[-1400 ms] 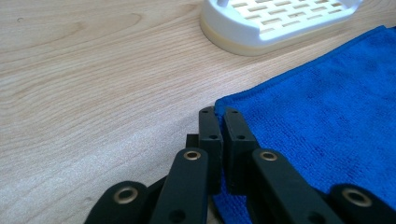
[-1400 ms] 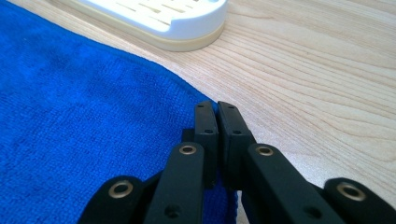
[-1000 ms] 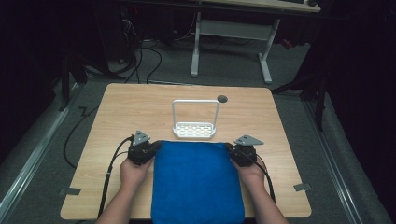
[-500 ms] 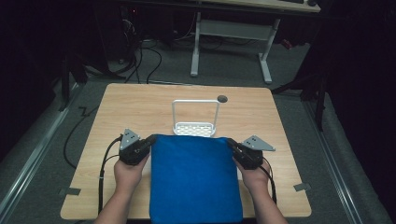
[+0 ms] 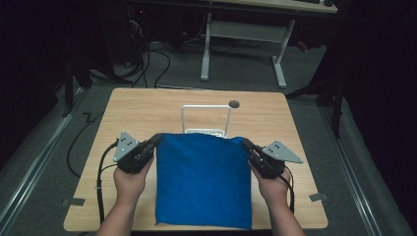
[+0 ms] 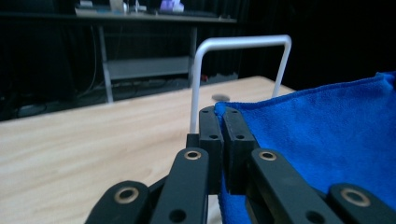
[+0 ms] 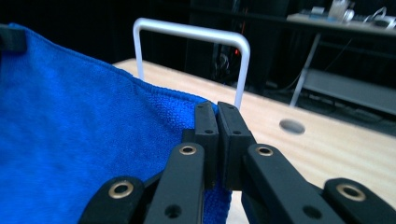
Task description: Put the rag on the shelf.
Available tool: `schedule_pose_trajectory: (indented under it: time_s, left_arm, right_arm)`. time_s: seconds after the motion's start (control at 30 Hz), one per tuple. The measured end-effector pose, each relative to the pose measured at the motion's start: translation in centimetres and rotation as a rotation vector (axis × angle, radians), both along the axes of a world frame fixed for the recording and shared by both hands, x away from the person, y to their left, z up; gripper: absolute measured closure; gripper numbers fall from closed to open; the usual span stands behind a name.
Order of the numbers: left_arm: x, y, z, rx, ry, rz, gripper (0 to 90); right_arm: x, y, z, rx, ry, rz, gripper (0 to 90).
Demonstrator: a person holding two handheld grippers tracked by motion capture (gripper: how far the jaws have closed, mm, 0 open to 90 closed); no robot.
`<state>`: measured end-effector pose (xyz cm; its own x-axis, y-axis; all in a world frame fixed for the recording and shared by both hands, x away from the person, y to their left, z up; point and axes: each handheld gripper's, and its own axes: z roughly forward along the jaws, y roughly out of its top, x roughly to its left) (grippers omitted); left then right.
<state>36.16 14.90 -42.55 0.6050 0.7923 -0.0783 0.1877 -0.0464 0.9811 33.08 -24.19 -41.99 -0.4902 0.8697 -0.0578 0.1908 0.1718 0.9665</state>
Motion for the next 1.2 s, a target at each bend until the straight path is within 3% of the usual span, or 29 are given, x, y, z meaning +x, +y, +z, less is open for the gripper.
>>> schedule_pose_trajectory:
  time_s: [0.03,0.33,0.57,0.8,1.03,1.2]
  left_arm:
    - [-0.1,-0.1,0.7,-0.002,-0.023,0.006,88.2]
    - [0.0,-0.1,2.7,-0.030,-0.080,0.027,88.3]
    - [0.5,-0.5,5.3,-0.041,-0.152,0.033,88.3]
    - [1.7,-0.8,7.2,-0.038,-0.202,0.050,88.3]
    - [3.2,-0.4,8.0,-0.033,-0.211,0.068,88.4]
    - [5.3,-0.5,8.3,0.017,-0.209,0.104,88.4]
  right_arm:
    - [-0.2,0.0,0.8,0.011,-0.024,0.001,88.2]
    - [-0.3,0.1,3.5,0.038,-0.113,-0.002,88.2]
    - [0.3,0.1,5.9,0.069,-0.187,-0.017,88.2]
    - [1.3,0.0,7.1,0.099,-0.202,-0.021,88.2]
    - [2.4,0.1,7.4,0.100,-0.204,-0.039,88.2]
    - [4.2,0.0,7.8,0.101,-0.207,-0.052,88.4]
